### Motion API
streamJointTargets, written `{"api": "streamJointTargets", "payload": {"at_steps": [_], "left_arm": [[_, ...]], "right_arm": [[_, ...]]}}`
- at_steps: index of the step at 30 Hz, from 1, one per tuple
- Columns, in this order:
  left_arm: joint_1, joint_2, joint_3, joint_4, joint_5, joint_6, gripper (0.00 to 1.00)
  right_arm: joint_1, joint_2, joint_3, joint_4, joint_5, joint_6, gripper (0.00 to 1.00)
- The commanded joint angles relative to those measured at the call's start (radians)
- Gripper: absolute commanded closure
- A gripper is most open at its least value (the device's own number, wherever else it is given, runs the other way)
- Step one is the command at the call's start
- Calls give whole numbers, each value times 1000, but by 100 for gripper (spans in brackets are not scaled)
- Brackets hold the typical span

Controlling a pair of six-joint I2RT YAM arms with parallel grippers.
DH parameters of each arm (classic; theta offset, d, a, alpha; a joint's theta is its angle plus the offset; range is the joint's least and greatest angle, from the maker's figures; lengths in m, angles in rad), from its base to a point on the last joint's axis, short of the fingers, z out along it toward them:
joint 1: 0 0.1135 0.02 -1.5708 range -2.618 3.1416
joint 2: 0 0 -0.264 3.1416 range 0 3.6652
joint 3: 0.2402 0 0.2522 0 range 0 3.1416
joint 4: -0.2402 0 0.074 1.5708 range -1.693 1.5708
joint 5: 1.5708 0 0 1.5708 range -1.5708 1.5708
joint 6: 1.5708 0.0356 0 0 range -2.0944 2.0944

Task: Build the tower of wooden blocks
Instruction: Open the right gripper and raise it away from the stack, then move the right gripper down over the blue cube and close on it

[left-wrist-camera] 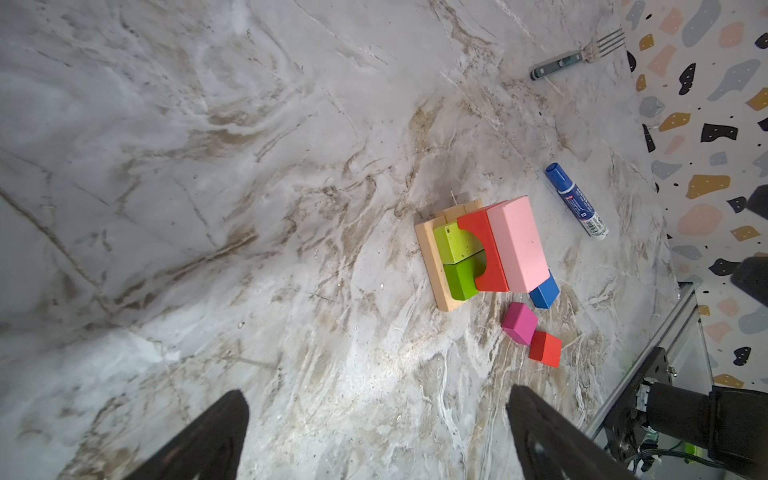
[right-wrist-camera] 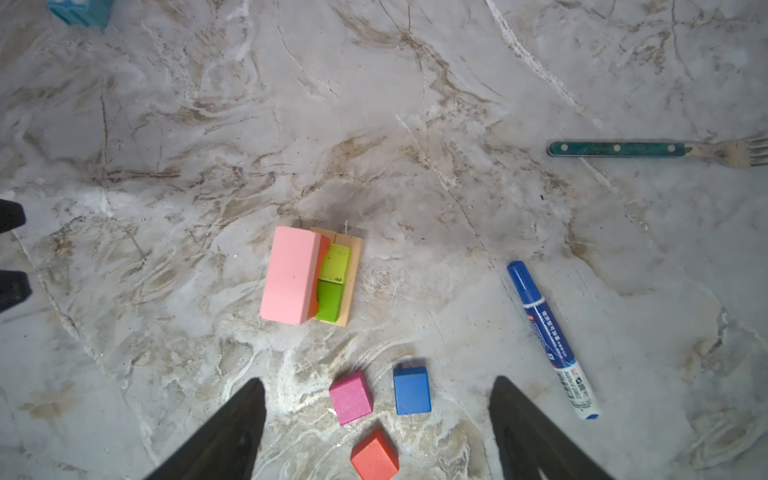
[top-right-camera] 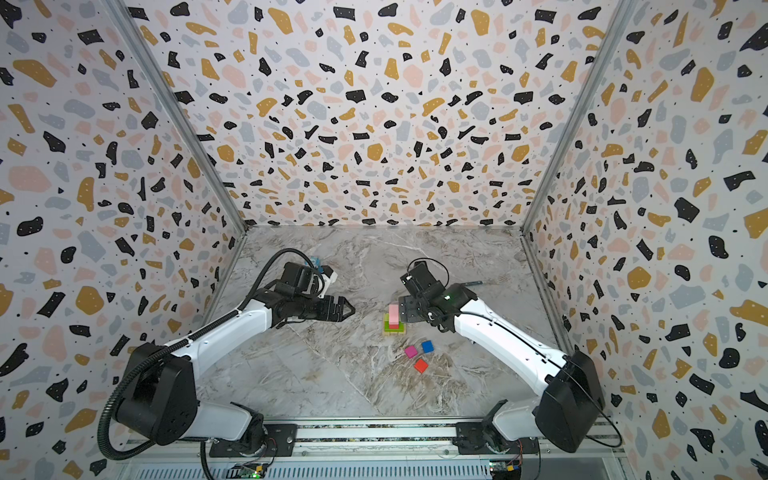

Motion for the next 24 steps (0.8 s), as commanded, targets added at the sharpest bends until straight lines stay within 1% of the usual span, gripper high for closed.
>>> {"api": "streamJointTargets", "payload": {"at_steps": [1, 2, 5, 12, 16, 18, 24], "left_arm": [[7, -12, -13, 36, 26, 6, 2], [7, -13, -15, 39, 24, 7, 2], [7, -18, -17, 43, 18, 4, 2], [6, -22, -16, 50, 5, 3, 2], [7, -18, -16, 47, 1, 3, 2], [8, -18, -16, 48, 0, 3, 2], [12, -19, -15, 48, 0, 3, 2]], "right_arm": [[-14, -45, -66, -11, -50, -15, 19], [-18, -51, -86, -6, -53, -13, 20], [-31, -54, -152, 16, -57, -13, 29], [-54, -45, -281, 121, -93, -29, 40], [-55, -30, -320, 159, -106, -38, 42], [-54, -19, -334, 171, -116, -37, 45], [-55, 8, -366, 219, -129, -29, 46]]}}
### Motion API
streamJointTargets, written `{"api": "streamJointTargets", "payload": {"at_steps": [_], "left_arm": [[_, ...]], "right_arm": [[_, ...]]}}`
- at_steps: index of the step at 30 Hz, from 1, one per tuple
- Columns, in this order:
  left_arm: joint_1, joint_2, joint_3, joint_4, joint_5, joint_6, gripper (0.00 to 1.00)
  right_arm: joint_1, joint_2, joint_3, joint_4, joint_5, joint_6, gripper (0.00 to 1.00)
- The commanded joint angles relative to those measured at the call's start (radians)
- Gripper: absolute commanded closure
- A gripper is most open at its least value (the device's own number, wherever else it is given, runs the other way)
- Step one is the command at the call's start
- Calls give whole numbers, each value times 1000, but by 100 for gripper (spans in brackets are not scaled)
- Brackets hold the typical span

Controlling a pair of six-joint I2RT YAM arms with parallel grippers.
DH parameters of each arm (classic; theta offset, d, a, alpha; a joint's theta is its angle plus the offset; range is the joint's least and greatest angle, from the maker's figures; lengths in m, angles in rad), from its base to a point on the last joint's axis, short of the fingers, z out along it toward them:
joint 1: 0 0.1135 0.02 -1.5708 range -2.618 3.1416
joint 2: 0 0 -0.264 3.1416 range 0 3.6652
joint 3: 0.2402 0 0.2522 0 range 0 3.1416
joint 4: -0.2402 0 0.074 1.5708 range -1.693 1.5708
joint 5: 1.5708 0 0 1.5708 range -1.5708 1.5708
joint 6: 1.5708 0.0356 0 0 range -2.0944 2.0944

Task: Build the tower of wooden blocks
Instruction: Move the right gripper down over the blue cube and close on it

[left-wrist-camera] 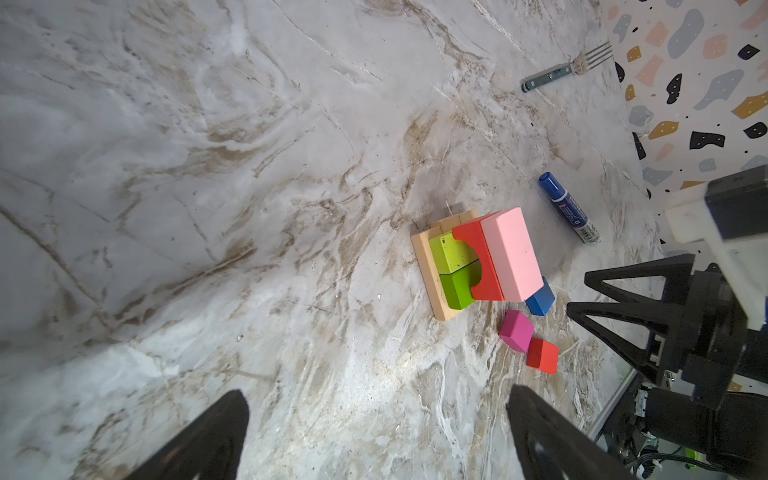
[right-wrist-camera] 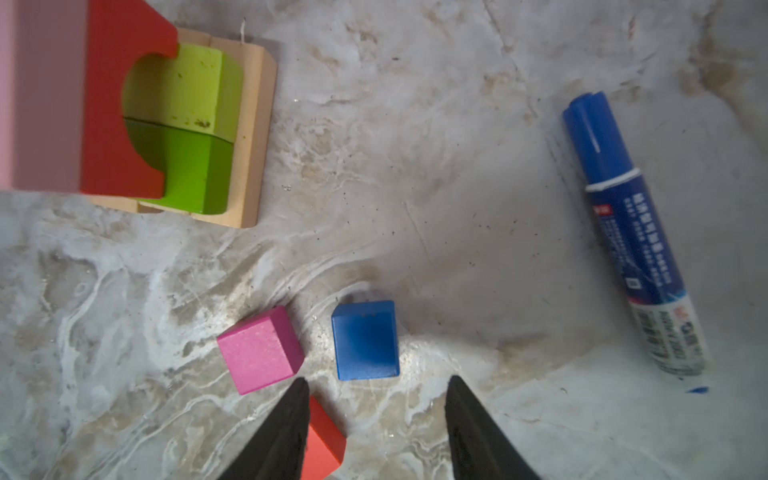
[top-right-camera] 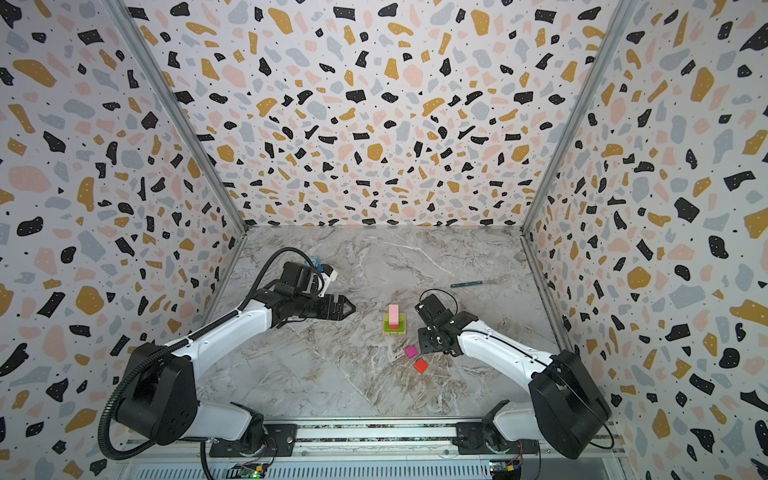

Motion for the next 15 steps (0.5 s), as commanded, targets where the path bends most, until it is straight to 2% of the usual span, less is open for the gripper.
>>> {"api": "streamJointTargets", "payload": {"at_steps": [1, 15], "left_arm": [[7, -17, -10, 20, 0, 3, 2], [7, -20, -11, 20, 0, 1, 2]], "right_arm": [[-3, 13, -5, 35, -13, -3, 46], [-1, 90, -14, 76, -6, -5, 52]]}}
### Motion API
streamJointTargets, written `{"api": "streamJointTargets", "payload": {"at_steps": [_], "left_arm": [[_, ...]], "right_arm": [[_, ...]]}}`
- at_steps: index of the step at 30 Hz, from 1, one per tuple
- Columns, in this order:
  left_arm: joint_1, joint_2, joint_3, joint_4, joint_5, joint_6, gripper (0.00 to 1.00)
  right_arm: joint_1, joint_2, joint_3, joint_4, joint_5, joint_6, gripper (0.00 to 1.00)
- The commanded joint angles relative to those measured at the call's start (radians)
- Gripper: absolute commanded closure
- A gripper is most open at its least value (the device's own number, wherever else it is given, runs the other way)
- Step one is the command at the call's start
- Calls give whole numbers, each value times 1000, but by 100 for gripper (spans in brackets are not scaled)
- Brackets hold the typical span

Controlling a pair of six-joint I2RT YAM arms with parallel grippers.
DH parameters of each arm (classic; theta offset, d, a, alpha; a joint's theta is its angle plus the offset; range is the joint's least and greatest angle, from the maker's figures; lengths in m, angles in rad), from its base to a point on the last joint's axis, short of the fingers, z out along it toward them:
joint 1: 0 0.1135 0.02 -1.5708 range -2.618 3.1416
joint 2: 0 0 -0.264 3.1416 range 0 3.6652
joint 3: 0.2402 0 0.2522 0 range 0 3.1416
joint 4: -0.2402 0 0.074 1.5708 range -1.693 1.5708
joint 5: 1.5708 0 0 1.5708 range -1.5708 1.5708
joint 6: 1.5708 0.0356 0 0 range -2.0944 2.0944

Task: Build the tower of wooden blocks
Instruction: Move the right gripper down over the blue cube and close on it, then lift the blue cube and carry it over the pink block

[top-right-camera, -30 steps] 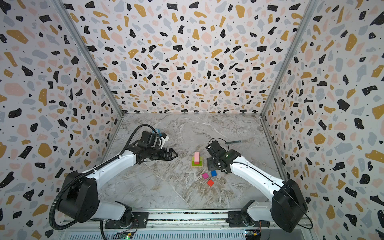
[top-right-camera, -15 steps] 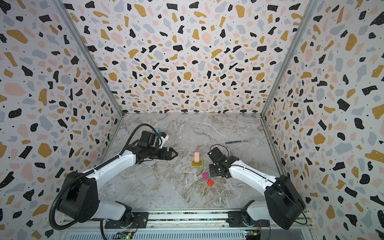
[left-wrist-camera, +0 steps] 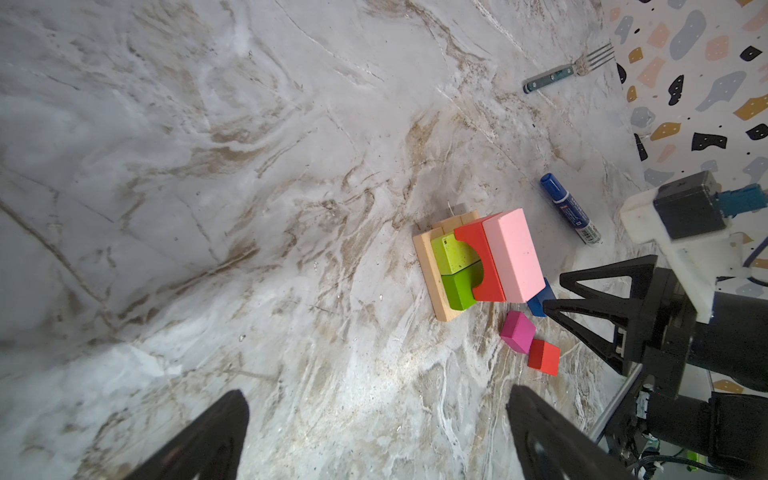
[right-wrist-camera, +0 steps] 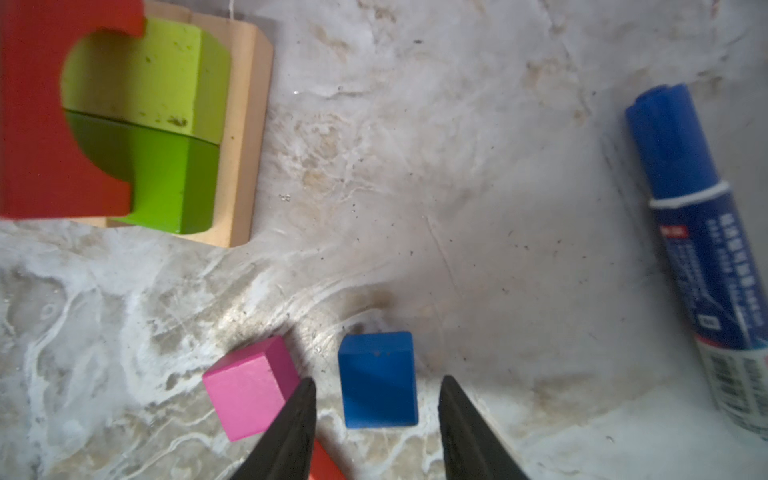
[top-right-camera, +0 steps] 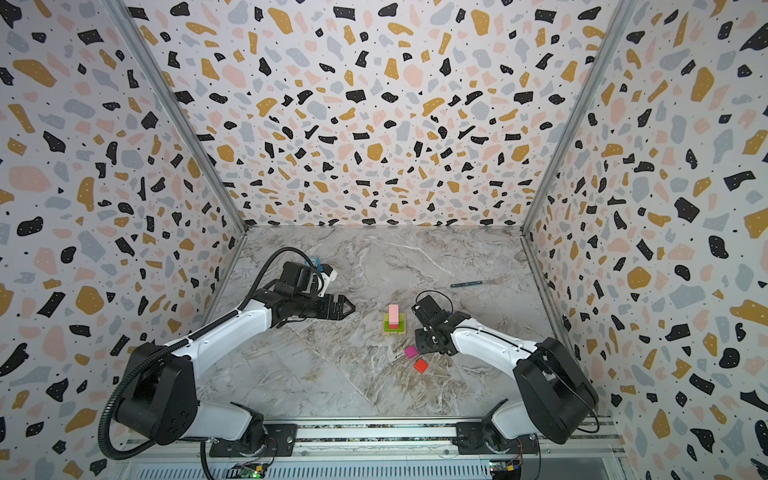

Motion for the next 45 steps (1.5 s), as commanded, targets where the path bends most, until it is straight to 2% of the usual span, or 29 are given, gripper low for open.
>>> {"api": "streamJointTargets", "payload": {"at_steps": [1, 18, 33, 38, 45], "left_arm": [[5, -20, -11, 20, 1, 1, 2], [5, -17, -11, 20, 3, 0, 2], [6, -15, -10, 19, 3, -1, 2], [7, -14, -11, 16, 4, -3, 2], [7, -22, -11, 11, 9, -5, 2]], "right_arm": [[-1, 9, -6, -1, 8, -4, 52], [5, 53, 4, -6, 27, -3, 60], [4, 34, 16, -26, 50, 15, 67], [5, 19, 60, -84, 66, 38, 71], [6, 2, 173, -222, 86, 85, 71]]}}
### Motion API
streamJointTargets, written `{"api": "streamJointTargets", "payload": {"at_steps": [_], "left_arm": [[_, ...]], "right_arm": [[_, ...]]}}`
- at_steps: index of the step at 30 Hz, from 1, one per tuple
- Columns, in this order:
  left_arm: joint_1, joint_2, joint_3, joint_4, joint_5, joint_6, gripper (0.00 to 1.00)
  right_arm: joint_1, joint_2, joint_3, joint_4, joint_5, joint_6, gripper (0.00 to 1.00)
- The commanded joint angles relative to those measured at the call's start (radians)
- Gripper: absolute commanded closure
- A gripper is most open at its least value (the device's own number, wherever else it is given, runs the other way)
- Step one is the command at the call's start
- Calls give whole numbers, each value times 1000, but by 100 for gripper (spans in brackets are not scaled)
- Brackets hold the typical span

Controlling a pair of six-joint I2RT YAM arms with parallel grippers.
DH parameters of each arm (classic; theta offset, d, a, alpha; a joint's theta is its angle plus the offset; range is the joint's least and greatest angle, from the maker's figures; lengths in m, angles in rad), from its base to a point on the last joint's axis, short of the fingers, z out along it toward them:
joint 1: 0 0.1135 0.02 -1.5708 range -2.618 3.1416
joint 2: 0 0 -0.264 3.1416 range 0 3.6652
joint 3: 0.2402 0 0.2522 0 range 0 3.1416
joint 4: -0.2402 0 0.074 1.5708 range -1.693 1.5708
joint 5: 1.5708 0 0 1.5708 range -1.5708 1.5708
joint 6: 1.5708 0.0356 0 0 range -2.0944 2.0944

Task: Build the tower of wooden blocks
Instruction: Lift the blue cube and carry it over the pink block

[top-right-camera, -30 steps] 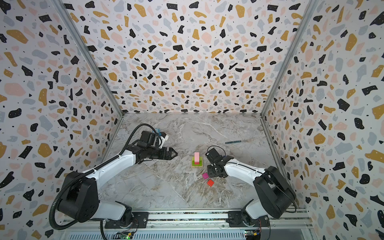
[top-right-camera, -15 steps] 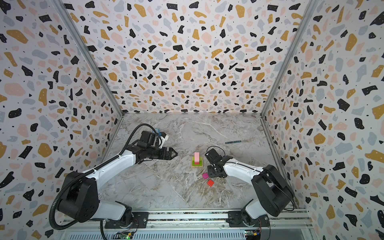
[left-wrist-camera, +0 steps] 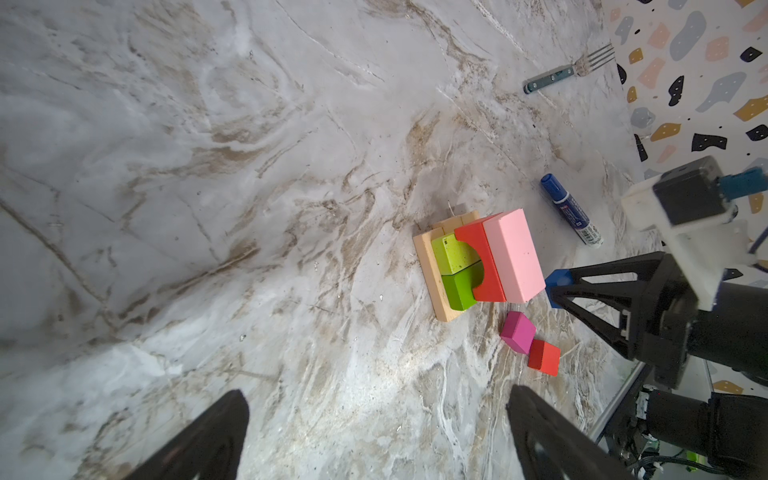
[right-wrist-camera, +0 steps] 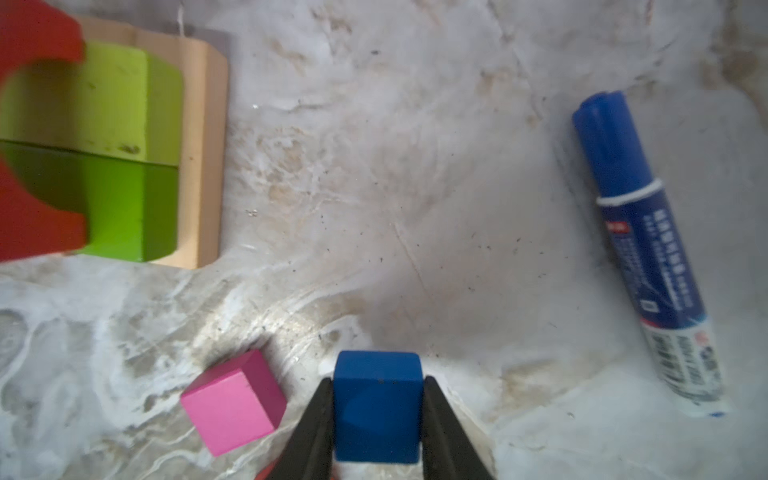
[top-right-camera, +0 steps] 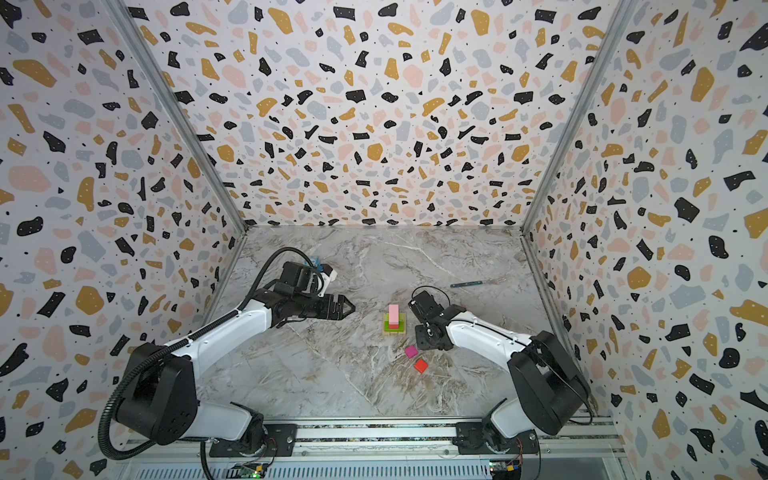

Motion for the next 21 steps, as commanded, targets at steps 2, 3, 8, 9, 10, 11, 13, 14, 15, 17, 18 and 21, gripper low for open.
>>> {"api": "streamJointTargets", "payload": {"at_steps": [2, 3, 8, 9, 10, 11, 13, 14, 15, 17, 18, 21], "left_arm": [[6, -22, -12, 10, 12, -4, 2], [7, -21, -11, 8, 12, -5, 2], [7, -21, -9, -4, 13, 0, 2], [7, -24, -11, -4, 13, 0, 2], [7, -28, -11, -3, 13, 0, 2], [7, -31, -12, -3, 13, 0, 2], [6, -38, -15, -2, 13, 1, 2], [7, -40, -15, -2, 13, 0, 2], [7, -44, -15, -3, 14, 0, 2], [7, -47, -15, -3, 16, 0, 2], [7, -51, -17, -3, 16, -2, 2], [7, -57, -21, 4, 20, -6, 2]], "right_arm": [[8, -32, 107, -139, 24, 48, 71], [8, -29, 129, -158, 22, 54, 71], [14, 7, 241, -225, 9, 87, 75], [18, 20, 263, -234, 7, 94, 75], [24, 33, 284, -243, 8, 100, 75], [29, 42, 301, -247, 10, 105, 75], [42, 70, 342, -260, 13, 117, 75], [48, 82, 359, -264, 14, 121, 75], [57, 98, 377, -266, 14, 124, 75], [72, 131, 419, -283, 18, 131, 75], [81, 147, 442, -292, 24, 136, 75], [99, 193, 502, -311, 37, 148, 75]]}}
